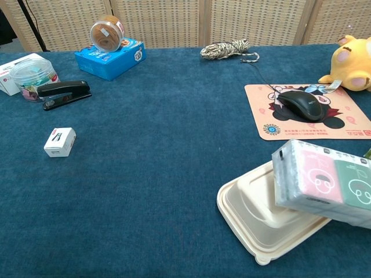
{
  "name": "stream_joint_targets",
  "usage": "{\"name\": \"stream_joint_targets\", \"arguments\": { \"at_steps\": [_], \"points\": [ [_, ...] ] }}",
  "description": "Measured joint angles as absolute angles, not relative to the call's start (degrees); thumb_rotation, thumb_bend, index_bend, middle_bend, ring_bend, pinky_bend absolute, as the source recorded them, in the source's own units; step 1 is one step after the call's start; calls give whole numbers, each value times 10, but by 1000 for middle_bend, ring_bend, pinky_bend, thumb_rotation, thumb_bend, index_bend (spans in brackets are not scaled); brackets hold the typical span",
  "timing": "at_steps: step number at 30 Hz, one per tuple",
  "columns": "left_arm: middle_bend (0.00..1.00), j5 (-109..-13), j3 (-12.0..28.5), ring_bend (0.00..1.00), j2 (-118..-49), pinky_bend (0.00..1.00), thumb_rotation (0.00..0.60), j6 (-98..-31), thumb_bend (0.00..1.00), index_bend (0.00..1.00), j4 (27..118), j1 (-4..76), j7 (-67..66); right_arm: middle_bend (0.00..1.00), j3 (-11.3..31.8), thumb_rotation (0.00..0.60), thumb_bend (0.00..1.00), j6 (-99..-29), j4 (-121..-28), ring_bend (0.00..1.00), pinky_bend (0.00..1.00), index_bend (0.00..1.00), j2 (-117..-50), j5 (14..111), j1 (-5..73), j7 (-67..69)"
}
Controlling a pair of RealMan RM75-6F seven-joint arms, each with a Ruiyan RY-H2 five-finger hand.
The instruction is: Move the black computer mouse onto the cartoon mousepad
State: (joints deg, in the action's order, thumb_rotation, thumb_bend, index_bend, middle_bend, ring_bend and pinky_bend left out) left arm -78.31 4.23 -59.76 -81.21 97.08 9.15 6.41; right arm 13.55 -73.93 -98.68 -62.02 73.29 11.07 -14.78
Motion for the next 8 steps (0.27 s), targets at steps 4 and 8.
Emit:
{"name": "stream_joint_targets", "arguments": {
  "at_steps": [4,8],
  "points": [
    [0,-781,41,0,-595,0,600,-808,0,0,971,89,54,0,114,600,0,-801,-953,0,0,0,-646,762,80,-123],
    [0,-777,41,0,-589,0,600,-800,0,0,974,89,61,0,100,600,0,-837,-932,0,0,0,-668,783,62,-107]
  ]
}}
